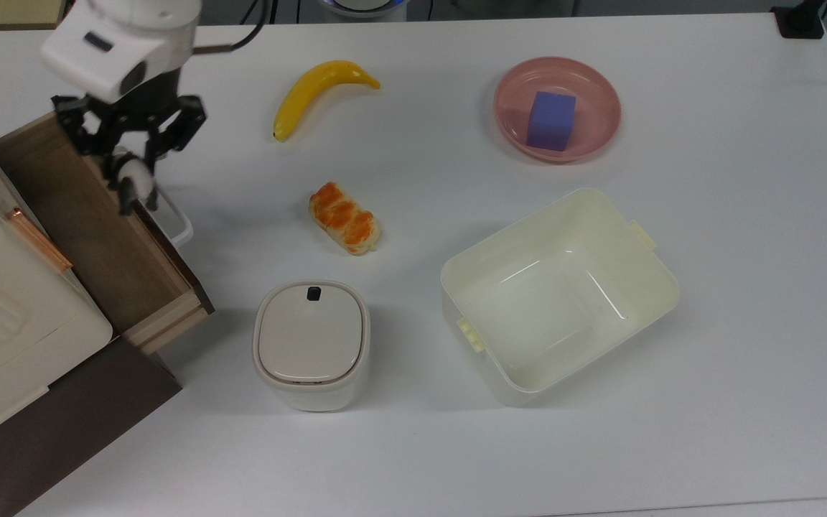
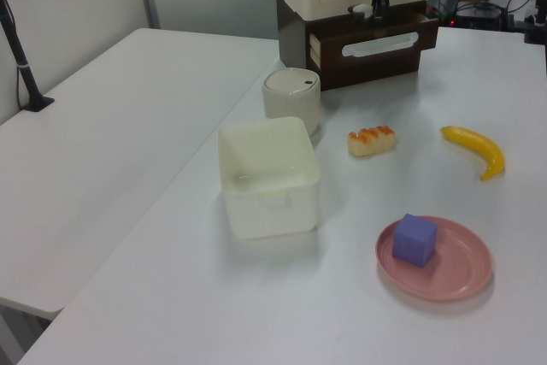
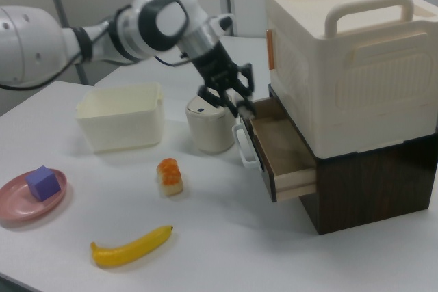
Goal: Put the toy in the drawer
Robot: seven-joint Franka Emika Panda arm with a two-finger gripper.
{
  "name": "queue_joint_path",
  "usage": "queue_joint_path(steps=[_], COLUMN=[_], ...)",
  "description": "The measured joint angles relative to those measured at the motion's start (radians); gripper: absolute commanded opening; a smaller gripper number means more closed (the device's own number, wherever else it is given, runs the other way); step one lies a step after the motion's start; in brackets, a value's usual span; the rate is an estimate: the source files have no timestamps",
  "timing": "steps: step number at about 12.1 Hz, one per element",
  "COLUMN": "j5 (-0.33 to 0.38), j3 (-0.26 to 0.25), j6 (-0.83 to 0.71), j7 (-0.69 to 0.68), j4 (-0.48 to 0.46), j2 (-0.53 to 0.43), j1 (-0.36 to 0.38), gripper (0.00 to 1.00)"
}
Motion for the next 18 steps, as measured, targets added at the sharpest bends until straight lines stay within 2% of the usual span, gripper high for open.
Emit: queue_joint_path(steps=[1,3,5,8,10,12,14,18], j5=[-0.012,-0.019,-0.019,-0.018,-0.011,0.067,0.168,0.245], j3=[0.0,0.0,0.0,0.012,0.034,0.05,0.051,0.051], j6=[0.039,0.079,0.08,0.08,0.068,-0.009,-0.12,-0.264], j7=[-0.002,-0.004,-0.004,0.017,0.179,0.351,0.4,0.588], j4=[0.0,0.001,0.004,0.006,0.006,0.006,0.007,0.004], j2=[0.02,0.038,0.038,0.037,0.032,0.021,-0.008,-0.097], j1=[-0.021,-0.056,-0.066,-0.063,-0.019,0.071,0.133,0.218], gripper=[0.38,0.76,0.97,1.0,1.0,1.0,1.0,1.0])
